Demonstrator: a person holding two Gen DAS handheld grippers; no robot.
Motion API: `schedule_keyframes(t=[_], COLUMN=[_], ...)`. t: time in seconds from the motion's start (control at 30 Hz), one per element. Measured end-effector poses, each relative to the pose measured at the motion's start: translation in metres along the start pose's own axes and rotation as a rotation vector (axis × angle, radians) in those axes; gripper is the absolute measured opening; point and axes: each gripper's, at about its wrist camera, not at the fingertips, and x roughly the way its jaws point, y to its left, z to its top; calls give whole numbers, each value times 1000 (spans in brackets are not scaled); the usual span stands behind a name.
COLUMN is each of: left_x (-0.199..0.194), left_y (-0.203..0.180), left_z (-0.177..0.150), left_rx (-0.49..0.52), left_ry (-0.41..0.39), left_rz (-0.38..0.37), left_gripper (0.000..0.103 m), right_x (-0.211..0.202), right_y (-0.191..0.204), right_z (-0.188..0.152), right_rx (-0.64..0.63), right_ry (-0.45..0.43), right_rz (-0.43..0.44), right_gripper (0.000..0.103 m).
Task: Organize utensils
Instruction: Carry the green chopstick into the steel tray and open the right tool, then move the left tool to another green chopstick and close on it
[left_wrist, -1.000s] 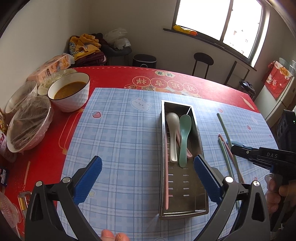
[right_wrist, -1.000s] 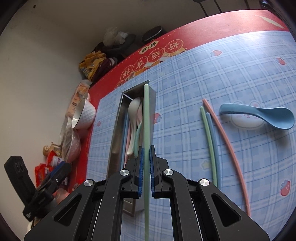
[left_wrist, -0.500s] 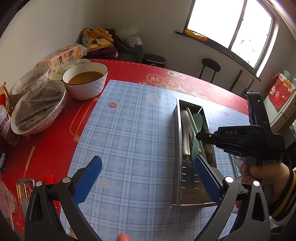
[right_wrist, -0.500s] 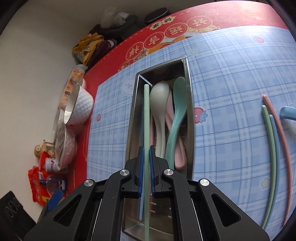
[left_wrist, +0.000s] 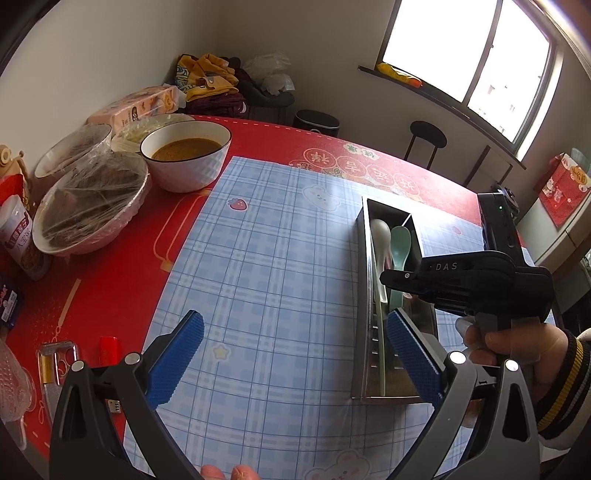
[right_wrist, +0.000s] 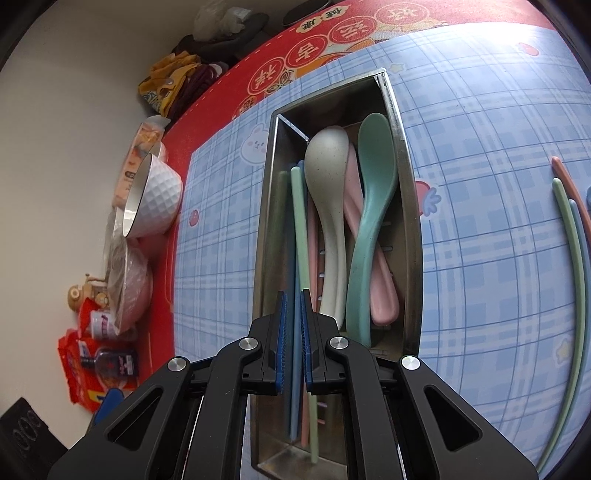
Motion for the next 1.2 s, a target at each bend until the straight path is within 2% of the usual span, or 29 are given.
schedule_keyframes(t=[0.2, 0.37, 0.43, 0.47, 0.53, 0.6, 0.7, 0.83, 0.9, 0.97, 1.2], left_x=[-6, -10, -11, -12, -12, -13, -13, -14, -16, -17, -11], left_y=[-10, -27, -36, -40, -50, -60, -78, -106, -121, -136, -182], left_z=[3, 6, 6, 7, 6, 6, 6, 8, 9, 9, 7], left_rx=[10, 32, 44, 50, 64, 77, 98, 143, 163, 187, 250], left_ry=[-21, -33, -33, -33, -32, -32, -30, -37, -45, -53, -31], left_rz=[-14, -35, -44, -48, -60, -81, -109, -134, -161, -176, -195], left_gripper=[97, 97, 97, 97, 97, 97, 97, 97, 97, 97, 97], right_x=[-22, -52, -65, -73, -86, -101, -122, -154, -170, -187, -230], right_y=[3, -3, -9, -12, -24, -35, -49, -65, -71, -78, -100], right_z=[-3, -7, -10, -11, -14, -17, -21, -26, -30, -35, -53], right_rx=[-36, -81, -94, -96, -73, -49, -42, -63, -86, -119, -235], right_ry=[-28, -80, -105, -118, -132, -153, -187, -246, -276, -314, -419], right_rz=[12, -21, -32, -34, -17, -8, -13, -67, -92, -128, -258], right_gripper=[8, 10, 18, 26, 31, 42, 49, 61, 78, 85, 87])
